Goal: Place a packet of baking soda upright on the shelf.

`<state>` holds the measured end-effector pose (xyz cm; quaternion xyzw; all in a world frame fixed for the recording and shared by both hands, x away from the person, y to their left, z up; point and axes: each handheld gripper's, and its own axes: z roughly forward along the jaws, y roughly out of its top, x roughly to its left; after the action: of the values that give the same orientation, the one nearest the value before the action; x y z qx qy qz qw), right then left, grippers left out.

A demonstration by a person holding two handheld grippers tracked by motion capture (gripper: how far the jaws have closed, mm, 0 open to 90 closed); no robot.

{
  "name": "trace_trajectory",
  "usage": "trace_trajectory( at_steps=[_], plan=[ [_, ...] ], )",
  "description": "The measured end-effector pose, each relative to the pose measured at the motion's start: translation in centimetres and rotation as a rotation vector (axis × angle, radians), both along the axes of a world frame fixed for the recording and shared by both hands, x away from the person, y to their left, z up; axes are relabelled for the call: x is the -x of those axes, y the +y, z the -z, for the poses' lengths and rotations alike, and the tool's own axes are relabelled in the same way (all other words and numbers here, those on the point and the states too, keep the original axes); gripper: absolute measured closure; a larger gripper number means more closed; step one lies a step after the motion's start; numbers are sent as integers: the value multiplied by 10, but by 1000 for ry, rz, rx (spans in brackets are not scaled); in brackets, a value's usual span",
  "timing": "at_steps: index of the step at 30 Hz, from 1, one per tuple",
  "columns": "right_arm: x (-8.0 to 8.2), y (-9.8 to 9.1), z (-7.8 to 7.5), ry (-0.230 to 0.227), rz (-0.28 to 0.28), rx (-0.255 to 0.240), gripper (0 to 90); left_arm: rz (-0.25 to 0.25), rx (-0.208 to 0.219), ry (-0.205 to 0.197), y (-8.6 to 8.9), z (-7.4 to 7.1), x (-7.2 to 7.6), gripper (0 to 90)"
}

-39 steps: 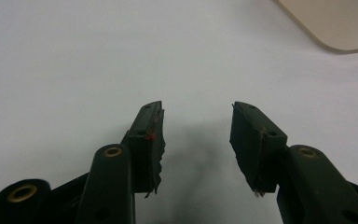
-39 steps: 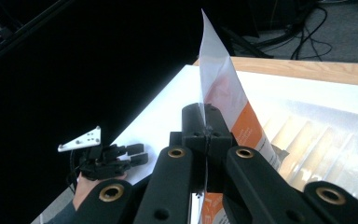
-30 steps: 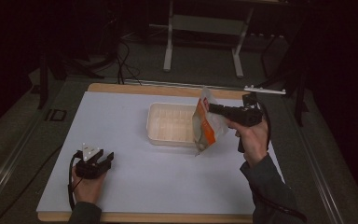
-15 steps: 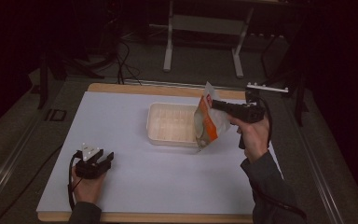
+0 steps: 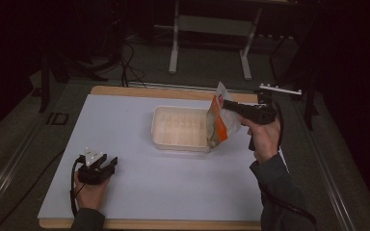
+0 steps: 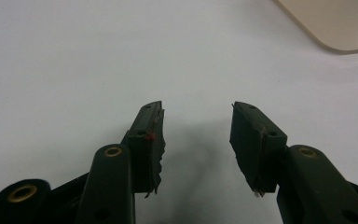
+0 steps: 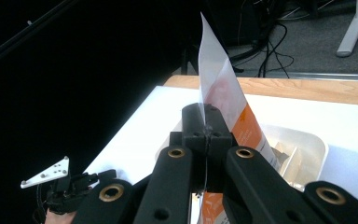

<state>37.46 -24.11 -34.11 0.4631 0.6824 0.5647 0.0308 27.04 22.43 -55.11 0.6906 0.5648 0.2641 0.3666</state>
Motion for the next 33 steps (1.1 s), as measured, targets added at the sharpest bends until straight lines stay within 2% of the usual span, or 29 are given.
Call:
trace_trajectory(
  at_steps=[9,23,33],
  plan=[
    [-4,-1,-1,-15,21,12,900,0,0,-1,0,0,0,538],
    [-12,-8,0,-28,67,-12,900,0,0,-1,0,0,0,538],
    [-19,-6,0,-31,90,-4,900,0,1,-1,0,0,0,538]
  ],
)
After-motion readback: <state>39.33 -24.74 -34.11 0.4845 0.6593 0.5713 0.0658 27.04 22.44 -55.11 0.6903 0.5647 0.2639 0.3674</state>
